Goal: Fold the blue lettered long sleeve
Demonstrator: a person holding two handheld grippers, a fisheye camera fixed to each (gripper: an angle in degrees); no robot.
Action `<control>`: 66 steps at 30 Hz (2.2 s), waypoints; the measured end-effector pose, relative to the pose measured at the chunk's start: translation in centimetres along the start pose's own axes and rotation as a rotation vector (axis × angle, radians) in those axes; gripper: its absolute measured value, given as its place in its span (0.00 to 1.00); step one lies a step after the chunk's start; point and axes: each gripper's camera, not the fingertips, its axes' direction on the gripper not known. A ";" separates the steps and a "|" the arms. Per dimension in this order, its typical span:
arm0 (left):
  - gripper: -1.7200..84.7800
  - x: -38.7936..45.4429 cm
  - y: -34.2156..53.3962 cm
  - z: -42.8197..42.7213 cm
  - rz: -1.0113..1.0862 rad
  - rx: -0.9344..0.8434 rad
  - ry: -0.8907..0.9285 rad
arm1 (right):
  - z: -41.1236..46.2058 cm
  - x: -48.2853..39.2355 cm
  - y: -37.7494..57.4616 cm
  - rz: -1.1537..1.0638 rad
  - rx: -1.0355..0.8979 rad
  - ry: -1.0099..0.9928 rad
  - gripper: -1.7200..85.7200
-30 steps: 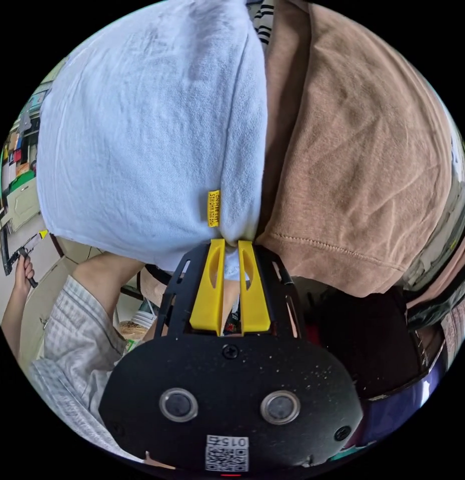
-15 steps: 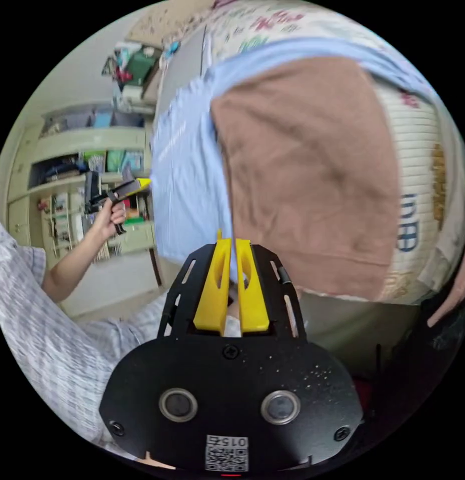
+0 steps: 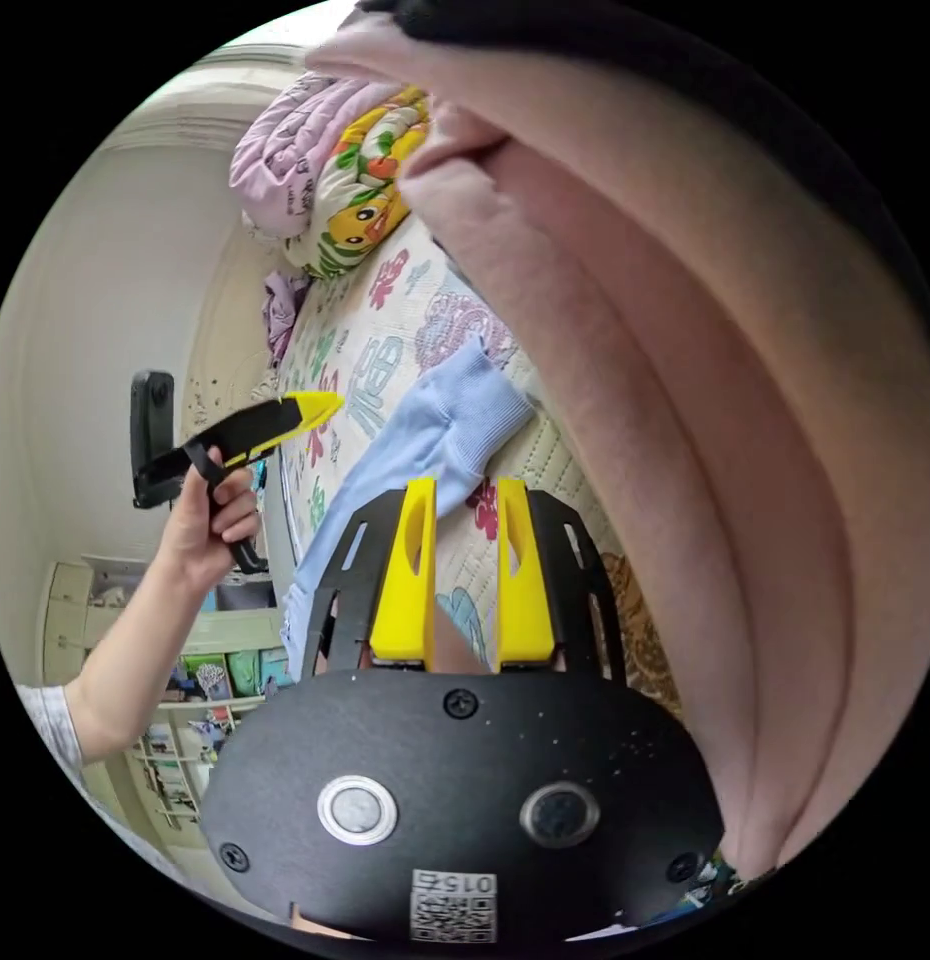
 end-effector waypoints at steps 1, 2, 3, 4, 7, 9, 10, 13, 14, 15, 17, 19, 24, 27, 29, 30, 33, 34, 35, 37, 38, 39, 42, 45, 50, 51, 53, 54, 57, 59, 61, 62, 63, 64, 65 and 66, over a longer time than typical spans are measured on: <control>0.12 -0.2 -1.6 1.9 0.013 -0.024 -0.020 | 0.1 0.3 0.1 0.018 0.004 -0.007 0.13; 0.12 -0.4 -2.9 3.7 0.025 -0.038 -0.039 | 0.3 0.7 0.4 0.039 0.023 -0.028 0.14; 0.13 -0.5 -3.5 4.6 0.034 -0.045 -0.045 | 0.2 1.0 0.7 0.055 0.040 -0.043 0.13; 0.13 -0.6 -4.6 6.5 0.050 -0.069 -0.053 | 0.2 1.1 0.8 0.058 0.047 -0.046 0.13; 0.14 -0.5 -6.4 10.9 0.102 -0.147 -0.063 | -0.2 1.2 1.8 0.044 0.072 -0.028 0.12; 0.14 -0.2 -7.1 13.1 0.145 -0.192 -0.068 | -0.3 1.8 2.8 0.049 0.079 -0.032 0.09; 0.13 0.0 -7.3 14.4 0.169 -0.226 -0.079 | -0.4 2.1 3.4 0.053 0.079 -0.029 0.08; 0.12 0.0 -7.5 16.0 0.210 -0.245 -0.129 | -0.5 2.6 4.7 0.052 0.082 -0.034 0.05; 0.11 -0.3 -7.6 16.1 0.211 -0.244 -0.126 | -0.6 2.9 5.4 0.055 0.082 -0.027 0.04; 0.10 -0.5 -7.6 16.1 0.213 -0.242 -0.127 | -0.6 3.1 6.2 0.056 0.081 -0.028 0.03; 0.06 -0.8 -7.6 15.6 0.251 -0.239 -0.101 | -0.7 3.3 7.4 0.049 0.086 -0.042 0.02; 0.05 -1.0 -7.5 14.6 0.250 -0.214 -0.096 | -0.9 3.3 8.6 0.041 0.078 -0.029 0.02; 0.04 -2.9 -5.7 6.7 0.173 0.020 -0.031 | -3.0 0.9 12.7 -0.115 0.133 -0.079 0.03; 0.05 -6.2 -2.5 -0.6 0.005 0.203 0.081 | -4.0 -2.3 15.5 -0.282 0.155 -0.115 0.03; 0.06 -9.1 1.7 -6.5 -0.176 0.341 0.207 | -4.2 -4.8 17.7 -0.397 0.154 -0.132 0.03; 0.08 -9.6 2.8 -7.9 -0.221 0.366 0.232 | -4.1 -6.6 19.5 -0.485 0.149 -0.137 0.03; 0.17 -11.1 9.1 -14.3 -0.398 0.450 0.312 | -3.2 -11.0 25.0 -0.719 0.122 -0.138 0.03; 0.18 -11.2 11.7 -16.5 -0.445 0.484 0.333 | -2.9 -11.8 26.2 -0.767 0.113 -0.138 0.03; 0.19 -11.4 14.2 -18.5 -0.496 0.512 0.348 | -2.2 -13.3 28.8 -0.864 0.093 -0.131 0.03; 0.21 -11.7 17.5 -20.8 -0.559 0.539 0.395 | -0.9 -15.4 32.9 -1.014 0.060 -0.113 0.03; 0.21 -11.8 19.2 -22.3 -0.578 0.534 0.417 | 0.0 -16.5 35.7 -1.110 0.036 -0.096 0.03; 0.21 -11.8 20.0 -23.1 -0.584 0.528 0.424 | 0.9 -17.4 38.5 -1.195 0.012 -0.085 0.03; 0.19 -11.6 24.4 -27.4 -0.633 0.537 0.366 | 2.8 -19.2 45.0 -1.373 -0.027 -0.062 0.03; 0.10 -12.1 30.2 -31.0 -0.711 0.615 0.410 | 4.3 -20.5 50.2 -1.466 -0.084 -0.081 0.05; 0.06 -10.3 42.6 -38.7 -0.866 0.837 0.375 | 5.4 -22.2 54.7 -1.403 -0.193 -0.215 0.08; 0.06 -9.9 44.2 -39.6 -0.884 0.853 0.363 | 6.0 -22.7 55.8 -1.398 -0.225 -0.209 0.09; 0.06 -8.1 50.5 -42.9 -0.967 0.895 0.305 | 7.1 -23.3 57.4 -1.401 -0.259 -0.187 0.09; 0.06 -7.6 52.1 -43.5 -0.987 0.905 0.295 | 8.1 -23.7 58.3 -1.390 -0.302 -0.184 0.09; 0.05 -5.3 60.0 -45.9 -1.094 0.945 0.298 | 11.5 -24.6 60.9 -1.348 -0.440 -0.170 0.09; 0.05 -3.5 65.6 -46.8 -1.171 0.946 0.287 | 13.7 -24.9 62.5 -1.301 -0.507 -0.147 0.09; 0.05 -2.3 69.3 -47.0 -1.225 0.914 0.261 | 16.1 -25.0 63.8 -1.241 -0.565 -0.107 0.09; 0.05 -1.8 71.6 -46.8 -1.261 0.894 0.265 | 17.7 -24.9 64.4 -1.188 -0.594 -0.081 0.09; 0.05 -1.5 72.7 -46.7 -1.281 0.890 0.273 | 19.2 -24.6 64.5 -1.123 -0.615 -0.046 0.09; 0.05 -1.0 74.8 -46.5 -1.313 0.893 0.290 | 19.9 -24.5 64.3 -1.088 -0.622 -0.026 0.09; 0.05 -0.6 76.8 -46.3 -1.345 0.892 0.303 | 21.2 -24.3 63.8 -1.028 -0.625 0.017 0.09; 0.05 -0.5 77.6 -46.2 -1.359 0.889 0.313 | 22.2 -24.2 62.9 -0.961 -0.612 0.062 0.09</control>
